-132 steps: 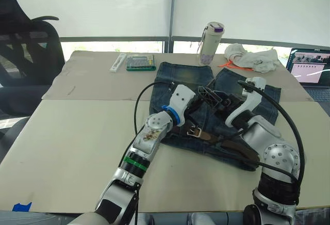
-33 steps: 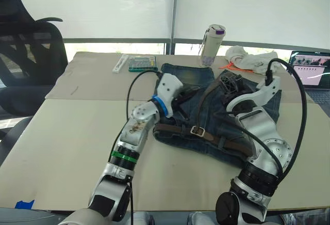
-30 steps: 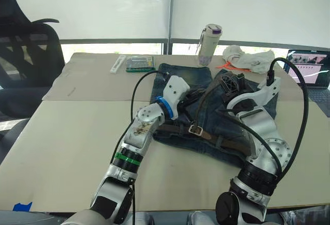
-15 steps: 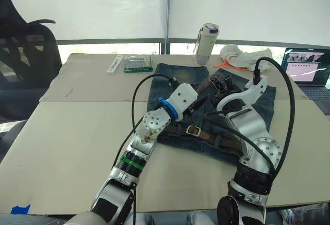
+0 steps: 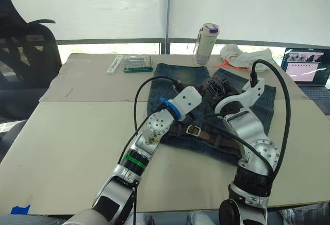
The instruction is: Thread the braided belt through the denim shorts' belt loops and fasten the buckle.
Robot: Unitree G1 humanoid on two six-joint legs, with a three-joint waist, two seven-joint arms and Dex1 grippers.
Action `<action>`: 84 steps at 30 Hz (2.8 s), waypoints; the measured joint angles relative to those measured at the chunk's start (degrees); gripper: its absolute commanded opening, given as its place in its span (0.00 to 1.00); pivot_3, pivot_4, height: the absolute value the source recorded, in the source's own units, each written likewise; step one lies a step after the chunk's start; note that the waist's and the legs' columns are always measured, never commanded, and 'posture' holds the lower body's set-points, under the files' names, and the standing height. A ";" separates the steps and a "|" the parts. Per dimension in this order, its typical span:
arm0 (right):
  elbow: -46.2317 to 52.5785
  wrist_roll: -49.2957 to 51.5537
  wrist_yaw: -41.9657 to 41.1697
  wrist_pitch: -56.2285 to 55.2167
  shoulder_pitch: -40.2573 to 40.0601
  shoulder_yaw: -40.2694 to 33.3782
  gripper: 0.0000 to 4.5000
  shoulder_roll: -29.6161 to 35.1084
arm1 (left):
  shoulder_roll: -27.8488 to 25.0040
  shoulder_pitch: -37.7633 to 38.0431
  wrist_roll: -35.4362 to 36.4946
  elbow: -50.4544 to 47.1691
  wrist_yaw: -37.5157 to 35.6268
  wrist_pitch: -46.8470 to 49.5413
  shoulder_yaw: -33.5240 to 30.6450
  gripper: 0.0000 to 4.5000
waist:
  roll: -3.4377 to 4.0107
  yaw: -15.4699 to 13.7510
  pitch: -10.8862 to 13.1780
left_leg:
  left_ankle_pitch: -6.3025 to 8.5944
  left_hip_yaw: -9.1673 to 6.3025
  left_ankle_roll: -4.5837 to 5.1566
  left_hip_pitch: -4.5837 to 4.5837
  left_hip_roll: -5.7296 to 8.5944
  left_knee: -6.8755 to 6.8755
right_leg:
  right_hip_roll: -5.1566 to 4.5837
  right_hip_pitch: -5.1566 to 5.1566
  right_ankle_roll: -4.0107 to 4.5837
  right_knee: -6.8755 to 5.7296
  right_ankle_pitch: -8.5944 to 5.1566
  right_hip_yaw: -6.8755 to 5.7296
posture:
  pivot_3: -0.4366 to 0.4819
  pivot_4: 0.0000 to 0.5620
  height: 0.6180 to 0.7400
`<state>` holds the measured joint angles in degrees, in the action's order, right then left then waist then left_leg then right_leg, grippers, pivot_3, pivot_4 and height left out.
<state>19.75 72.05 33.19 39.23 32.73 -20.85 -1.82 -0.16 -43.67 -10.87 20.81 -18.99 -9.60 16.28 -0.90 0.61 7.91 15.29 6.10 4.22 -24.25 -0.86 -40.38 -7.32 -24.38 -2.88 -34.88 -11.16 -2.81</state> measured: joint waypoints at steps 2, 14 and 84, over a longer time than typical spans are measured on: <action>0.24 0.51 0.01 -0.10 -0.49 0.13 0.00 0.48 | -0.07 0.00 -0.45 0.02 0.05 -0.17 0.32 0.01 | 0.00 0.02 0.00 | 0.01 0.01 0.02 0.01 0.00 0.00 | 0.00 0.00 0.00 0.00 0.00 0.00 | 0.48 0.27 0.97; 6.20 -13.65 -20.30 3.01 -12.53 9.49 0.41 25.64 | -8.38 1.71 -4.62 0.09 -2.84 -0.59 2.64 0.00 | 0.00 0.02 0.00 | 0.21 0.11 0.35 0.04 -0.01 0.01 | -0.04 -0.02 -0.02 0.03 -0.01 0.08 | 0.48 0.27 0.97; -8.15 -102.36 -47.72 -37.54 -20.75 37.24 0.01 40.56 | -13.52 -5.98 -19.97 10.57 -10.20 -14.50 11.85 0.00 | -0.04 -1.23 0.04 | 0.05 0.28 0.08 0.02 0.07 -0.48 | -0.09 0.01 -0.21 0.01 -0.12 0.17 | 0.48 0.27 0.97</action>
<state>11.61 -30.31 -14.53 1.70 11.98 16.38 38.74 -13.68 -49.65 -30.84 31.37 -29.19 -24.10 28.13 -0.94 -0.62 7.95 15.34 6.38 4.30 -24.23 -0.79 -40.86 -7.42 -24.37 -3.09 -34.87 -11.29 -2.63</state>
